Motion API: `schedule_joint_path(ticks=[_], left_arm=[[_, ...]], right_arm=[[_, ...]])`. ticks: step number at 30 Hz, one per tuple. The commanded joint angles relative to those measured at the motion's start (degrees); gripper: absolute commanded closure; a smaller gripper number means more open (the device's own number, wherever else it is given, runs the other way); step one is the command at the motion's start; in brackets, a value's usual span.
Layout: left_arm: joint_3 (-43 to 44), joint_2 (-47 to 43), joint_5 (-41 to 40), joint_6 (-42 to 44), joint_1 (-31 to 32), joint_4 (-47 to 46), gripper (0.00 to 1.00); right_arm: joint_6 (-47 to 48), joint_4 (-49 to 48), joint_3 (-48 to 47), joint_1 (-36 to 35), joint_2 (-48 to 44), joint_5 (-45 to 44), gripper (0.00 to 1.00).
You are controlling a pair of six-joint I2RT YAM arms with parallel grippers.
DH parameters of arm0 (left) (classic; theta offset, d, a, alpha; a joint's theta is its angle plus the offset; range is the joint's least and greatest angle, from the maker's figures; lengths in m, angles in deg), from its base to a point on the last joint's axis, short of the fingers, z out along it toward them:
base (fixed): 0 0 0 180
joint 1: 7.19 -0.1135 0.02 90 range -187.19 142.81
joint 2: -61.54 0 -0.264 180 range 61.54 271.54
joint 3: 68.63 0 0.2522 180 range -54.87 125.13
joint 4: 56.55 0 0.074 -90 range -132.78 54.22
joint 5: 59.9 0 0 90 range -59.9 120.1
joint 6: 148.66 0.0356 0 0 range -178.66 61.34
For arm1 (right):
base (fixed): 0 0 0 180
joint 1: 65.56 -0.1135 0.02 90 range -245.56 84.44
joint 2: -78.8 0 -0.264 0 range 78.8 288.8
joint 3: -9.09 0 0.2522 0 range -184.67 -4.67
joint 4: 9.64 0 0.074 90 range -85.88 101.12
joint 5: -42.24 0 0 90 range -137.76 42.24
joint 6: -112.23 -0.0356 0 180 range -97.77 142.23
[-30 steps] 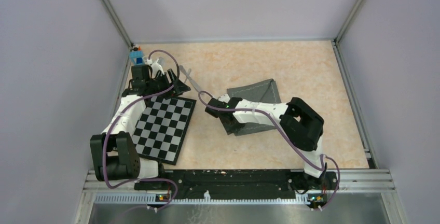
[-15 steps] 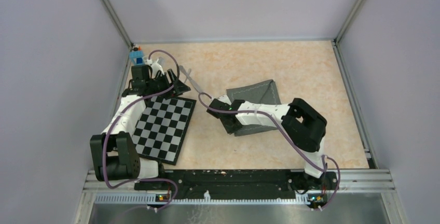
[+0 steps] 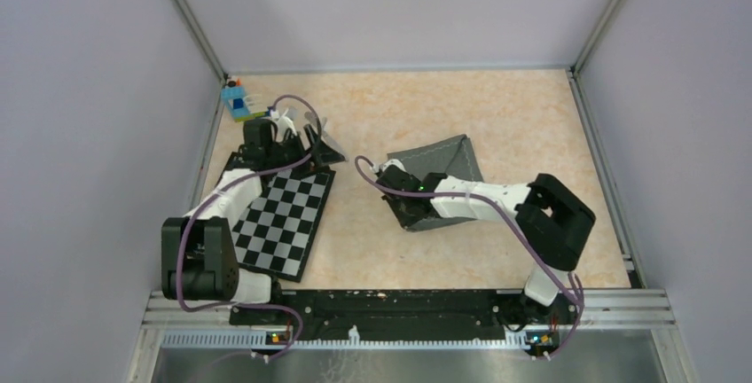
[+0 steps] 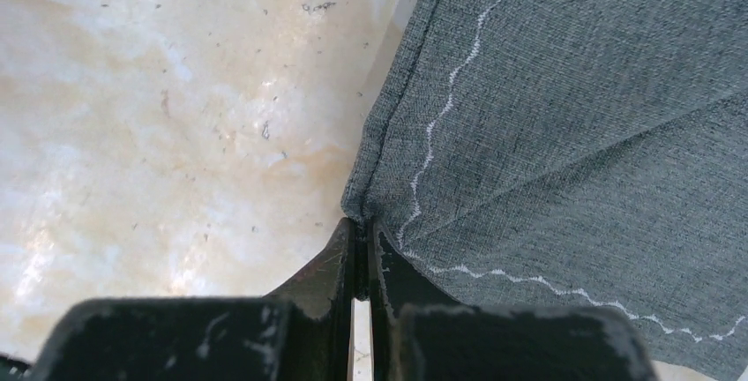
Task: Fold the napkin into a case and place the utensils inside
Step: Pick up the upper triangle-folded napkin from the center of the board.
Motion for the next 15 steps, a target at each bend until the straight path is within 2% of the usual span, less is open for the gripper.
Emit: schedule_joint_path(ticks=[1, 4, 6, 11, 15], left_arm=[[-7.00, 0.79, 2.19, -15.62, 6.34, -19.69, 0.18], [-13.06, 1.16, -1.86, -25.70, 9.90, -30.36, 0.18], [-14.56, 2.00, -4.81, -29.30, 12.34, -34.50, 0.18], [-13.94, 2.49, -9.15, -29.79, 15.10, -34.44, 0.18], [-11.95, -0.23, -11.50, -25.00, 15.10, -27.96, 0.18]], right_arm=[[1.89, -6.67, 4.18, 1.28, -7.64, 4.82, 1.00], [1.73, -8.66, 7.09, 1.50, -11.03, 5.39, 1.00], [1.72, -9.79, 8.60, 1.99, -12.68, 5.93, 1.00], [2.82, -6.22, 6.25, 2.69, -9.02, 6.36, 0.98], [2.26, -0.88, 1.79, 2.65, -4.89, 6.67, 0.68]])
